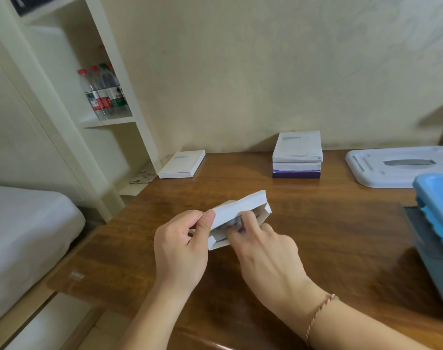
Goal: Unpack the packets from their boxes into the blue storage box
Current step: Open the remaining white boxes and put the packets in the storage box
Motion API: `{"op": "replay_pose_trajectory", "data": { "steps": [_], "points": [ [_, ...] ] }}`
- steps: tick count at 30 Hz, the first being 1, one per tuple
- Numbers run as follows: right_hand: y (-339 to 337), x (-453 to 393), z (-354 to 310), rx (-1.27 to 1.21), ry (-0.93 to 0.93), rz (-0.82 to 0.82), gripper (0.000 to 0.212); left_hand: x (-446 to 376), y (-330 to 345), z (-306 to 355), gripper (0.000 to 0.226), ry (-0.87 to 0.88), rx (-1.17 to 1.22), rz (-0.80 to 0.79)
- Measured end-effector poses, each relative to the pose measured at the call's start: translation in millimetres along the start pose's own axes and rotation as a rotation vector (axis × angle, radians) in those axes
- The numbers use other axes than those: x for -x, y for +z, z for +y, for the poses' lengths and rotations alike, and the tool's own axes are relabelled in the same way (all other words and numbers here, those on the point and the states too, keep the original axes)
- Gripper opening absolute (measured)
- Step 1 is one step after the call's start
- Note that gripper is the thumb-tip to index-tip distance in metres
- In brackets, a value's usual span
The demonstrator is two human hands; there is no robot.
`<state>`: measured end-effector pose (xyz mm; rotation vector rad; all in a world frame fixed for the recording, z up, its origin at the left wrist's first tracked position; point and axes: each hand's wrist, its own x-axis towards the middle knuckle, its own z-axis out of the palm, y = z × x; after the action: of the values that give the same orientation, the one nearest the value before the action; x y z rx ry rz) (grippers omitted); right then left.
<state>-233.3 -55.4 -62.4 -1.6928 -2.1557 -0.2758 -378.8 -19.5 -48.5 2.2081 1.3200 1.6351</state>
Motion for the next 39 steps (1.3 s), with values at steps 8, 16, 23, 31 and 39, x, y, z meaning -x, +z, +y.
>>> {"op": "replay_pose_trajectory", "data": {
  "steps": [8, 16, 23, 31, 39],
  "points": [
    [0, 26, 23, 0.0, -0.177, 0.262, 0.015, 13, 8, -15, 0.043, 0.015, -0.138, -0.111],
    [-1, 46, 42, 0.127, -0.249, 0.368, 0.016, 15, 15, -22, 0.048, -0.037, -0.15, -0.27],
    [-49, 41, 53, 0.076, -0.251, 0.471, 0.018, 26, 9, -9, 0.044, -0.081, -0.162, -0.497],
    [-98, 5, 66, -0.295, -0.01, 0.482, 0.019, -10, 17, 71, 0.013, -0.325, 0.346, -0.436],
    [-106, 54, 80, -1.159, 0.538, 0.388, 0.061, -25, 39, 109, 0.032, -0.736, 1.052, -0.171]
  ]
}}
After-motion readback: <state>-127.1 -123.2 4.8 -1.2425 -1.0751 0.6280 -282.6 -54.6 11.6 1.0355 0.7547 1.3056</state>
